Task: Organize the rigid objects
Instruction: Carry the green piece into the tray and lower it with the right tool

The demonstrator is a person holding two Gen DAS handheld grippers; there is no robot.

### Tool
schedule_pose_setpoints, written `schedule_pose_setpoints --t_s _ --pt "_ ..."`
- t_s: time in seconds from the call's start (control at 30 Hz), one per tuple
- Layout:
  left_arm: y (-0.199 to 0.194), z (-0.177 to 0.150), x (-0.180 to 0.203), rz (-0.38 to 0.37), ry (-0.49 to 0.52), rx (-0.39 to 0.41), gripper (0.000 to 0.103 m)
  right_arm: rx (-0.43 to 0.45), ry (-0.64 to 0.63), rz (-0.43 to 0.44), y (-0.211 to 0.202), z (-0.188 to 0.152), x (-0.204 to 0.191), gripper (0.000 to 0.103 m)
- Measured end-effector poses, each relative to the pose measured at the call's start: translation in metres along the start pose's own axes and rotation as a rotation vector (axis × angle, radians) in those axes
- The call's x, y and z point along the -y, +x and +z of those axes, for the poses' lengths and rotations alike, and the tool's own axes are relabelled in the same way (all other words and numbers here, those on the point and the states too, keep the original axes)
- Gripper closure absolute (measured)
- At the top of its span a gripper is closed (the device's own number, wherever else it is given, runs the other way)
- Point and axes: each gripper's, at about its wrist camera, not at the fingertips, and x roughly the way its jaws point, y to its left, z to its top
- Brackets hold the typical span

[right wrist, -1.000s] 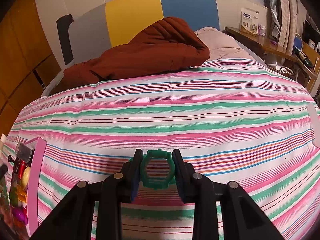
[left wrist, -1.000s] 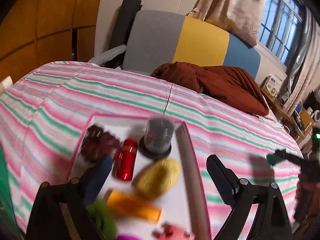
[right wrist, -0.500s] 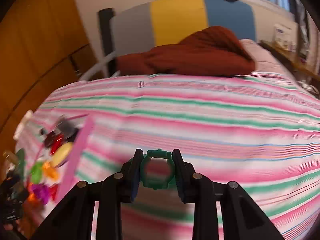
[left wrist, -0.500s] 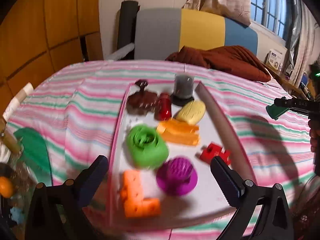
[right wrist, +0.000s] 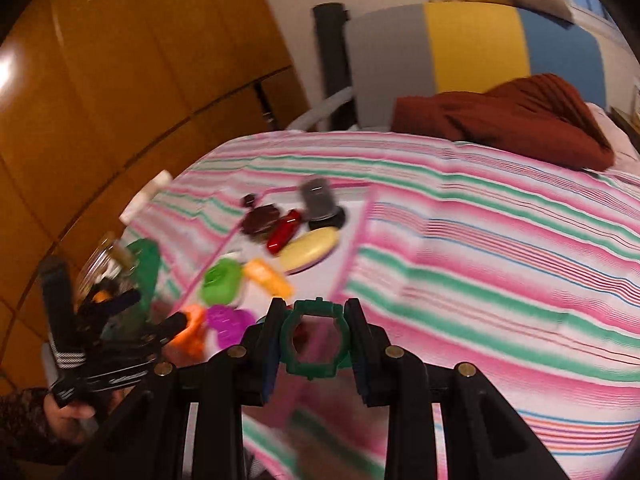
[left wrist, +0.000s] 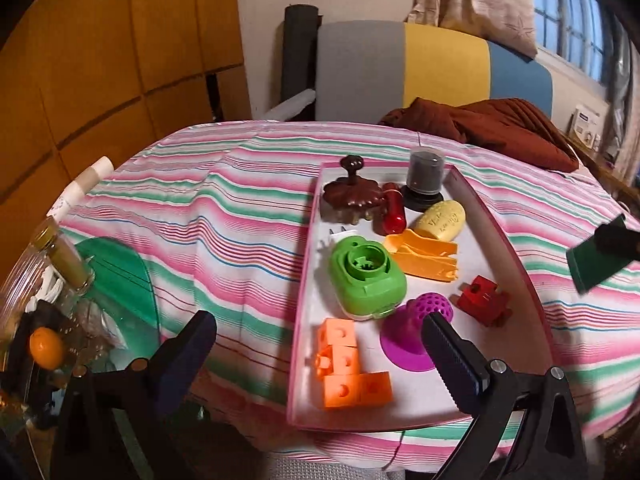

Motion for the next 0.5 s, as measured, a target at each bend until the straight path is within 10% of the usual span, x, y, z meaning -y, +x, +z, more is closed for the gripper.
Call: schedule_pose_setpoints --t_s 0.5 --pt "-0.009 -0.008 -0.031 0.054 -0.080 -0.003 0.000 -0.143 -0.154 -0.091 0.039 -0.018 -0.059 0.074"
